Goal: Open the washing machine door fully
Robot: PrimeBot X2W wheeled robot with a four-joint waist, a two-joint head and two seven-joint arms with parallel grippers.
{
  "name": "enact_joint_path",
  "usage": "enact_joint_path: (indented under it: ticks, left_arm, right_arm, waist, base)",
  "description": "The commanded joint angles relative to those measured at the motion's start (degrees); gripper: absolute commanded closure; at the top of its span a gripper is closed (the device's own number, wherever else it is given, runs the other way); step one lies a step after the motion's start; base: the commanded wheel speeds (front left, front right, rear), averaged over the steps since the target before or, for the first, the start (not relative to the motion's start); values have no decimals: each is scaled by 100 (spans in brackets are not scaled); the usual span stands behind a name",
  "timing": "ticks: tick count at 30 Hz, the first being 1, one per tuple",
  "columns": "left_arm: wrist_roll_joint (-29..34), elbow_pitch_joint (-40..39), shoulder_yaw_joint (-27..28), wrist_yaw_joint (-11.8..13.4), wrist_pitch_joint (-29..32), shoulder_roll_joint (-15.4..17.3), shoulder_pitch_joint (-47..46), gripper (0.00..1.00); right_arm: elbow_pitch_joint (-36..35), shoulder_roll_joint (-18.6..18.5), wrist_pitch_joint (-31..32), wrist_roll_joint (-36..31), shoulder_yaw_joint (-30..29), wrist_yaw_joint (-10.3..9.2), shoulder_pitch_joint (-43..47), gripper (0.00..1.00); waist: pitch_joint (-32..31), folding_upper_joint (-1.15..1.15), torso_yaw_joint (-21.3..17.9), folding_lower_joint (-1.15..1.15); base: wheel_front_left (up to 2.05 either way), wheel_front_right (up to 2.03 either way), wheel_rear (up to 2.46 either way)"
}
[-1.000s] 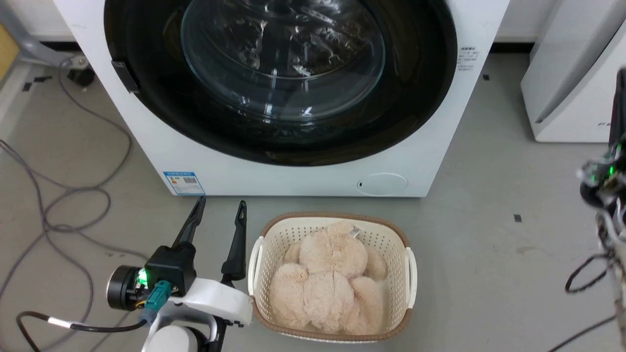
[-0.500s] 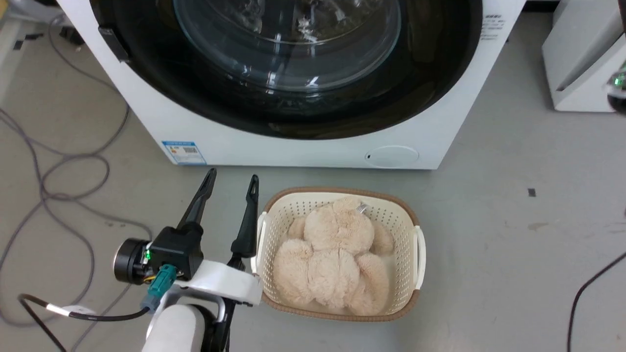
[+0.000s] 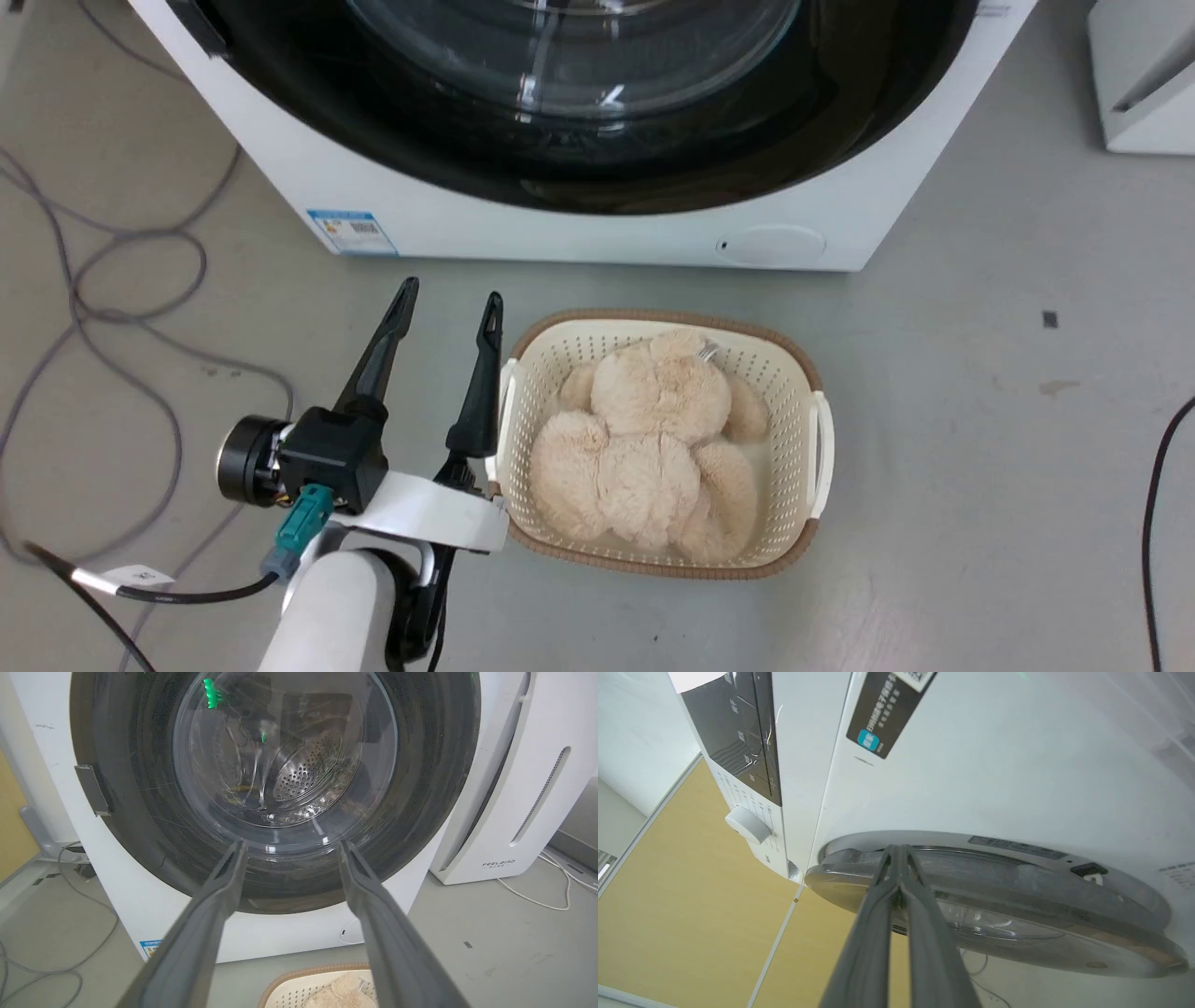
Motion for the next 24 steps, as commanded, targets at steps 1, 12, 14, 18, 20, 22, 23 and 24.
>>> enact_joint_path:
  ticks: [1, 12, 14, 18, 20, 22, 23, 24]
  left_arm:
    - [-48, -22, -40, -14, -66, 14, -132, 0]
    - [-120, -33, -114, -46, -198, -31, -365, 0]
    - [-128, -31, -121, -57, -214, -40, -399, 0]
    - [-122, -23, -110, -66, -214, -58, -407, 0]
    - [-118, -18, -106, -71, -214, -67, -409, 0]
    - [-118, -9, -102, -81, -214, -74, -411, 0]
    - [-118, -4, -100, -85, -214, -78, -412, 0]
    - [-118, 1, -97, -88, -214, -82, -414, 0]
  right_arm:
    - [140, -74, 105, 283, 206, 5, -308, 100]
    - [1556, 464, 1303, 357, 877, 6, -1128, 100]
    - [1827, 630, 1484, 361, 956, 6, -1272, 100]
    - [2167, 1017, 1785, 66, 956, 6, -1299, 100]
    - [2305, 1183, 1907, -70, 956, 6, -1298, 100]
    - [2441, 1332, 1971, -183, 957, 6, -1283, 100]
    - [2504, 1397, 2002, -222, 957, 6, -1270, 100]
    - [2565, 1455, 2020, -251, 957, 6, -1261, 100]
  waist:
    - [114, 0, 32, -1]
    - [525, 0, 112, -1]
    - [571, 0, 124, -1]
    - [591, 0, 125, -1]
    - [601, 0, 124, -1]
    - [605, 0, 126, -1]
    - [606, 0, 127, -1]
    - [607, 0, 129, -1]
  base:
    - [0, 0, 0]
    - [0, 0, 0]
    - [0, 0, 0]
    - [0, 0, 0]
    - [0, 0, 0]
    - [0, 0, 0]
    - [0, 0, 0]
    - [0, 0, 0]
